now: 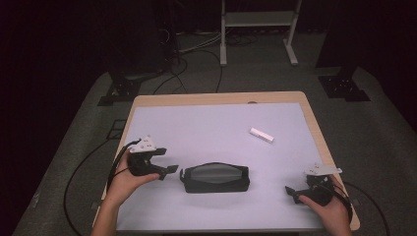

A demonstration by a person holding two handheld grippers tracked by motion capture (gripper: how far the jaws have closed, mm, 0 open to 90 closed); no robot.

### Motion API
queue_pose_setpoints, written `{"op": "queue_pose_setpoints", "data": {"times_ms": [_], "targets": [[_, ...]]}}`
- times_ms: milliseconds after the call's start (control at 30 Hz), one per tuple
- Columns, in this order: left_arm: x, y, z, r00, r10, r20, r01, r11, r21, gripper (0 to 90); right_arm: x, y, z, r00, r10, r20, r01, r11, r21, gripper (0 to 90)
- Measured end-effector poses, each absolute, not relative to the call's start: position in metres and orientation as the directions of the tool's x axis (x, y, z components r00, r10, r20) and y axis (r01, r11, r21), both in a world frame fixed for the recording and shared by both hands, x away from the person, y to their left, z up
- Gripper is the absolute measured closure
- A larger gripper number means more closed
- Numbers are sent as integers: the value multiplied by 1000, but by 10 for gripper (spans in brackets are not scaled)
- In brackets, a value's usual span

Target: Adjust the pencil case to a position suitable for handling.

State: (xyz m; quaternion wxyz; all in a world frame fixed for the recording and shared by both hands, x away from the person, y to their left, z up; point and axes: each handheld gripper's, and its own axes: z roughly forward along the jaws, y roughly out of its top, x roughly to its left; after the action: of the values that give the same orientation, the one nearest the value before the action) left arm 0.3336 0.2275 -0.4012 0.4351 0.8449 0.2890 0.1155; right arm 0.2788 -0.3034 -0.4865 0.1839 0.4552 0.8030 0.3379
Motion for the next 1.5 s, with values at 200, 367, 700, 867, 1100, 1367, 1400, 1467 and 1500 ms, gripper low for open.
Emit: {"op": "queue_pose_setpoints", "data": {"times_ms": [200,367,700,867,1100,1367,1400,1467,1500], "targets": [[325,241,-406,784,619,-43,401,-451,797,163,279,-303,-486,-518,856,12,607,357,710,0],[319,249,-410,760,649,-33,417,-449,790,153,279,-303,-486,-517,856,13,607,356,710,0],[305,263,-426,678,735,4,473,-440,763,96,279,-303,-486,-517,856,13,607,356,710,0],[300,269,-439,624,782,7,513,-416,751,86,279,-303,-486,-517,856,13,607,356,710,0],[298,273,-449,586,810,6,551,-404,730,73,279,-303,-486,-517,856,13,607,356,710,0],[295,273,-464,564,824,40,576,-428,697,30,279,-303,-486,-517,856,14,608,356,710,0],[295,274,-466,556,830,46,578,-426,696,30,279,-303,-486,-517,856,14,608,356,710,0],[294,274,-469,547,835,55,581,-426,693,28,279,-303,-486,-516,856,14,608,355,710,0],[294,274,-469,547,835,55,581,-426,693,22,279,-303,-486,-516,856,14,608,355,710,0]]}}
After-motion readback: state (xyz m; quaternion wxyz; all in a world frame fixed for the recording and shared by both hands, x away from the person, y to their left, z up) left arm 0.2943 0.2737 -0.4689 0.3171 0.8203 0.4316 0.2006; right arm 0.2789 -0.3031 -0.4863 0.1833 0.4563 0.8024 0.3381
